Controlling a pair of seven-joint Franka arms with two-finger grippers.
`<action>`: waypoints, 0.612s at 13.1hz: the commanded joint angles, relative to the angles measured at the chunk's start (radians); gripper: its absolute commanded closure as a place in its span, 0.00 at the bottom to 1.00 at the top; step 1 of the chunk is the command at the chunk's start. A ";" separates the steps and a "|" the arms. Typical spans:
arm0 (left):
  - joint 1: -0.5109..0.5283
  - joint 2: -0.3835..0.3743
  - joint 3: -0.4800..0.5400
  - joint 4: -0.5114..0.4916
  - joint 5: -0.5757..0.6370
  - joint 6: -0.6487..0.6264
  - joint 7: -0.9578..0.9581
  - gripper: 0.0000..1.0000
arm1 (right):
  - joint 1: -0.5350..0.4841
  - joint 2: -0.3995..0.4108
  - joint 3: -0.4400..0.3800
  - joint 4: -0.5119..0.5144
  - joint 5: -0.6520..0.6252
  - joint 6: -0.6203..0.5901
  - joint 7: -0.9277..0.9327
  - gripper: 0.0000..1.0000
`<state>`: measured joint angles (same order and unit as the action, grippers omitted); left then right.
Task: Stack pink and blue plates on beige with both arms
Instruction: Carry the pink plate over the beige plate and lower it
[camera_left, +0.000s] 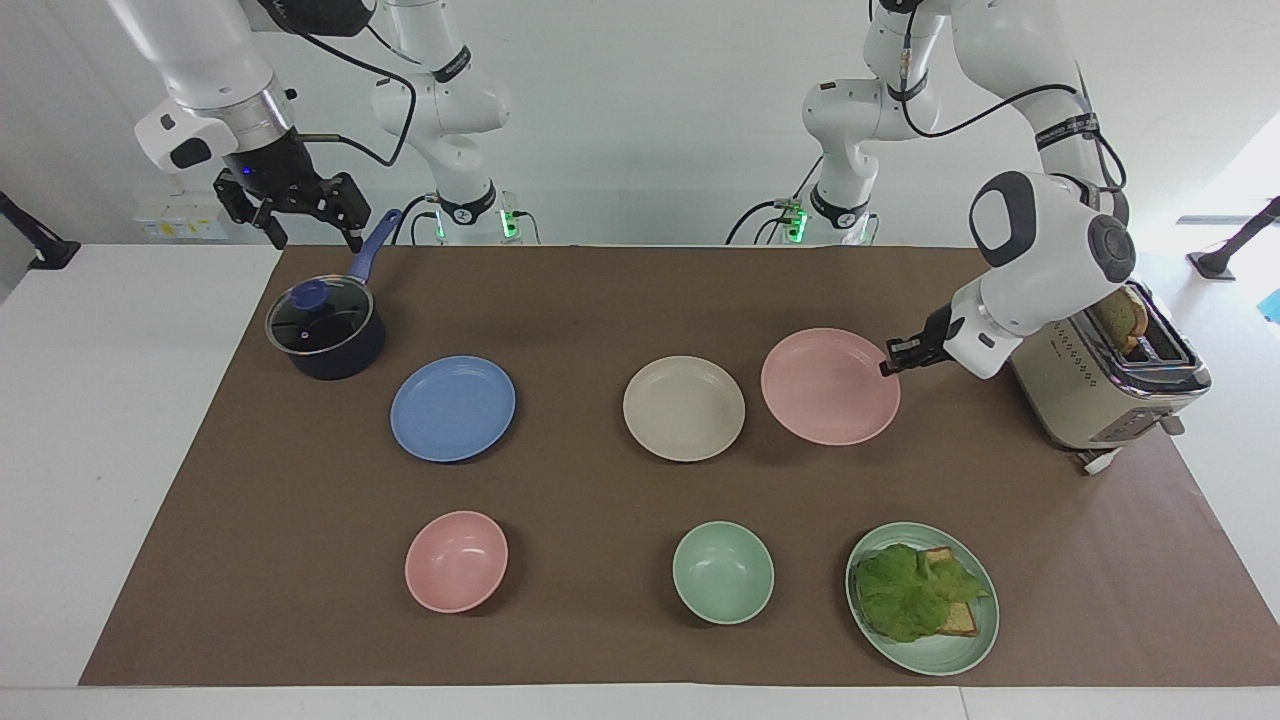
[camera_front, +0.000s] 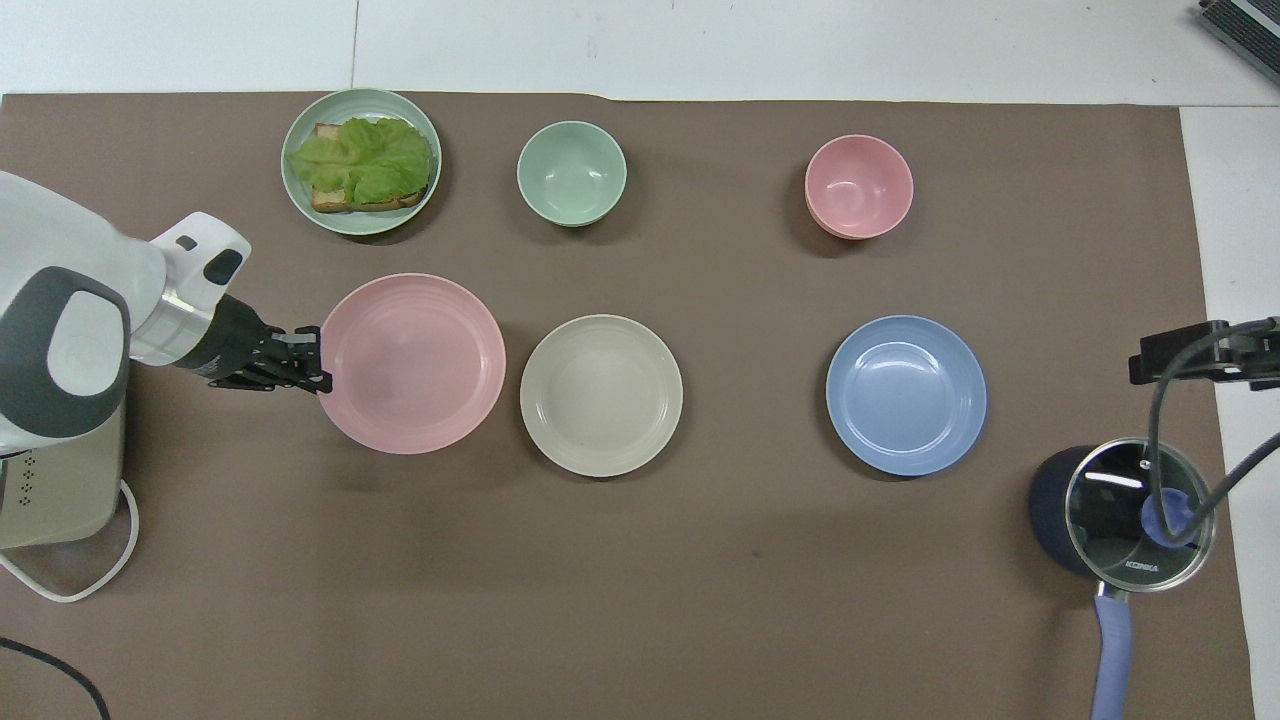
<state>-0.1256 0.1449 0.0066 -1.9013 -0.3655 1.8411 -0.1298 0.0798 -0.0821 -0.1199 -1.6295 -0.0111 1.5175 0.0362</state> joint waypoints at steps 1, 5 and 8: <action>-0.109 -0.024 0.010 -0.042 -0.065 0.099 -0.083 1.00 | -0.009 -0.028 0.000 -0.038 0.025 0.029 0.010 0.00; -0.290 -0.005 0.010 -0.125 -0.073 0.312 -0.215 1.00 | -0.011 -0.028 0.000 -0.038 0.025 0.029 0.008 0.00; -0.347 0.030 0.010 -0.168 -0.073 0.404 -0.237 1.00 | -0.009 -0.028 0.000 -0.038 0.025 0.029 0.008 0.00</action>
<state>-0.4538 0.1718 -0.0010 -2.0322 -0.4187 2.1918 -0.3643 0.0796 -0.0828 -0.1199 -1.6312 -0.0110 1.5176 0.0362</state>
